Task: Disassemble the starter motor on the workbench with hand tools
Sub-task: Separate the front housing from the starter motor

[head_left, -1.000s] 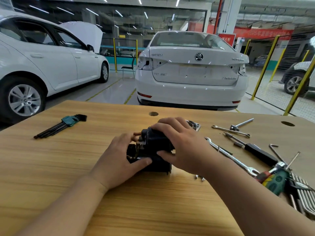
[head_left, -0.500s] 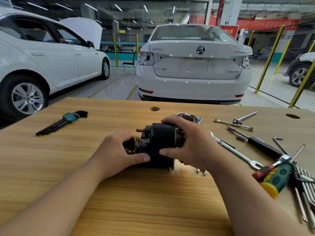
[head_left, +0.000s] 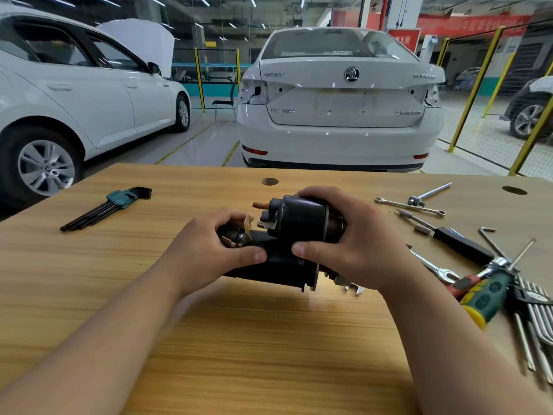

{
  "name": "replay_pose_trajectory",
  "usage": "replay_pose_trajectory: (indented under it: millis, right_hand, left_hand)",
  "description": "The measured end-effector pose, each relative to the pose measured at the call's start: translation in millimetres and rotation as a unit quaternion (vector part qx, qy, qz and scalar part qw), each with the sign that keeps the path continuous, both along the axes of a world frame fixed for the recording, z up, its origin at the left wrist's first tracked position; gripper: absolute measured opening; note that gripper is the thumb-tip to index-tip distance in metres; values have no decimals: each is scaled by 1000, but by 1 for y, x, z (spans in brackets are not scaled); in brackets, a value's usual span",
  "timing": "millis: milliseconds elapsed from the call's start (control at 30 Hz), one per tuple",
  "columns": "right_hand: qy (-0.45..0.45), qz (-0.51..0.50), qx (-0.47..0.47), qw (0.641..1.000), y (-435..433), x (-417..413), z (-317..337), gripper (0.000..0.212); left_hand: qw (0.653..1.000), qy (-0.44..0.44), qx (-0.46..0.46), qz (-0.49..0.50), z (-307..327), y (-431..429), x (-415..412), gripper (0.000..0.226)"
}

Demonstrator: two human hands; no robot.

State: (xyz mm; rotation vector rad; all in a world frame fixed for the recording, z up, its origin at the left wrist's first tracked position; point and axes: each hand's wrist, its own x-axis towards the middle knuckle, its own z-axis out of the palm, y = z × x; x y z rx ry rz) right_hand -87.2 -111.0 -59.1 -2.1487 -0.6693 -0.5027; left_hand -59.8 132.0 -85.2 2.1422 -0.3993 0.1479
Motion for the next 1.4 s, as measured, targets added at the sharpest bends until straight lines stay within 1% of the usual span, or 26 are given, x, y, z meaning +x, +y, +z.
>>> replay_pose_trajectory:
  millis: [67, 100, 200, 367, 500, 533, 633, 733, 833, 1000, 1100, 1233, 1300, 1400]
  right_hand:
    - [4, -8, 23, 1000, -1, -2, -1, 64]
    - [13, -12, 36, 999, -2, -3, -2, 63]
    - [30, -19, 52, 998, -6, -4, -5, 61]
    - [54, -8, 90, 994, -7, -4, -6, 53]
    - [81, 12, 89, 993, -10, -3, -5, 48]
    - [87, 14, 91, 992, -11, -4, -5, 49]
    - [81, 20, 99, 992, -12, -6, -3, 48]
    - [71, 37, 111, 991, -11, -8, 1, 43]
    - [63, 38, 92, 993, -10, -9, 2, 40]
    - [53, 36, 76, 995, -8, -11, 1, 41]
    - [43, 39, 72, 996, -7, -9, -4, 41]
    - [25, 15, 106, 994, -17, -4, -5, 39]
    - [13, -20, 145, 989, -24, 0, -4, 39]
    - [15, -38, 213, 976, -31, 4, -5, 39]
  left_hand:
    - [998, 34, -53, -6, -8, -3, -6, 83]
    - [996, 52, -72, -14, -12, -5, -10, 83]
    - [990, 95, -97, -32, -17, -11, -14, 76]
    - [981, 137, -119, -69, -16, -15, -15, 80]
    - [987, 117, -88, -65, -15, -10, -20, 63]
    - [988, 111, -94, -59, -14, -9, -20, 59]
    - [983, 96, -149, -55, -11, -4, -21, 52]
    - [983, 84, -153, -57, -7, 1, -21, 53]
    - [984, 87, -145, -54, -9, 4, -17, 52]
    - [981, 102, -148, -66, -15, 3, -13, 54]
    - [985, 97, -129, -63, -19, 2, -12, 57]
    - [988, 83, -130, -20, -21, 6, -11, 63]
    - [987, 78, -138, -14, -21, 5, -11, 62]
    - [988, 81, -130, -18, -20, 7, -11, 61]
